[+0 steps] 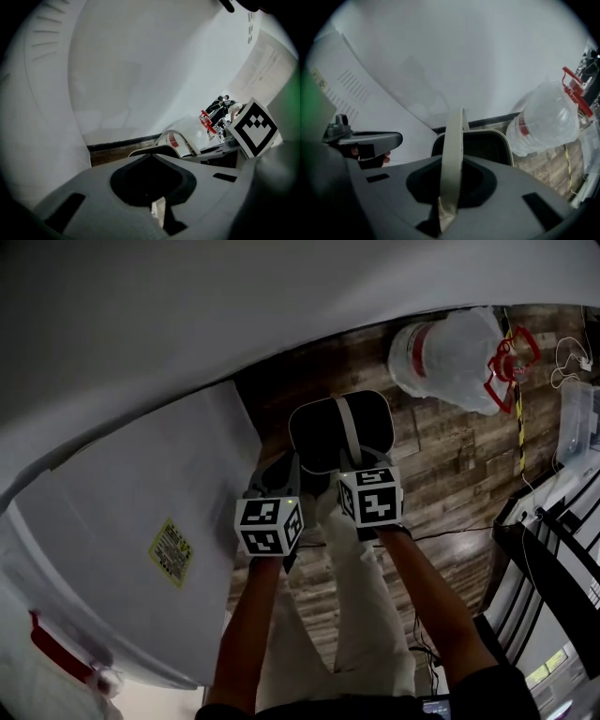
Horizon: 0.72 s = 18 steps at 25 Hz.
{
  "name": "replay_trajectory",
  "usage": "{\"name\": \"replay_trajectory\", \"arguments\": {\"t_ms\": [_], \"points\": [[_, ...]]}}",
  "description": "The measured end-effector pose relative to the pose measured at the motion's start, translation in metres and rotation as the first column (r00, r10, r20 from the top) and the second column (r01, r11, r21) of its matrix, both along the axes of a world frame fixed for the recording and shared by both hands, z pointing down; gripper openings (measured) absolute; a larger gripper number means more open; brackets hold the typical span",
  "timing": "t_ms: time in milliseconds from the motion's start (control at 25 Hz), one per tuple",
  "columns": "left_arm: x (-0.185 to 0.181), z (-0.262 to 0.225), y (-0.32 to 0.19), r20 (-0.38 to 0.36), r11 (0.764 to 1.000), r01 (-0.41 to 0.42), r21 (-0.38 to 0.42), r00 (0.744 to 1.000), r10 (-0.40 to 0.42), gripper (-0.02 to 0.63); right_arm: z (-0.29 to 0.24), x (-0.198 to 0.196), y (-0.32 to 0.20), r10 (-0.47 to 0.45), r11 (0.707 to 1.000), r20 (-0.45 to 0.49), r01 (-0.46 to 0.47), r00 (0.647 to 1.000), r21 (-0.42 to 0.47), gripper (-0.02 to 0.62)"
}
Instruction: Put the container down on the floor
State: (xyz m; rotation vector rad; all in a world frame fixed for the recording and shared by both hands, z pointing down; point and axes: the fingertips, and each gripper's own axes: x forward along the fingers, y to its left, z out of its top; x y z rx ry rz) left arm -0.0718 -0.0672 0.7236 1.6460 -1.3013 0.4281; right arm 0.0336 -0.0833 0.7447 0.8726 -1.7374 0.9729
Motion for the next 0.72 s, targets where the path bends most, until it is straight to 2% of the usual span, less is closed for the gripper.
{"name": "replay_trajectory", "arguments": {"t_ms": [280, 720], "points": [[0.006, 0.000, 0.000, -0.014, 1.000, 0.004, 0.005, 1.000, -0.004, 0.017, 0.005, -0.004, -0.001, 0.011, 1.000, 0.012, -0.011, 1.000, -0.003, 0.034], [0.000, 0.009, -0.001, -0.007, 0.999, 0.037, 0.014, 0.999, -0.036, 0.017, 0.020, -0.016, -0.005, -0.035, 0.999, 0.012, 0.035, 0.999, 0.005, 0.034]]}}
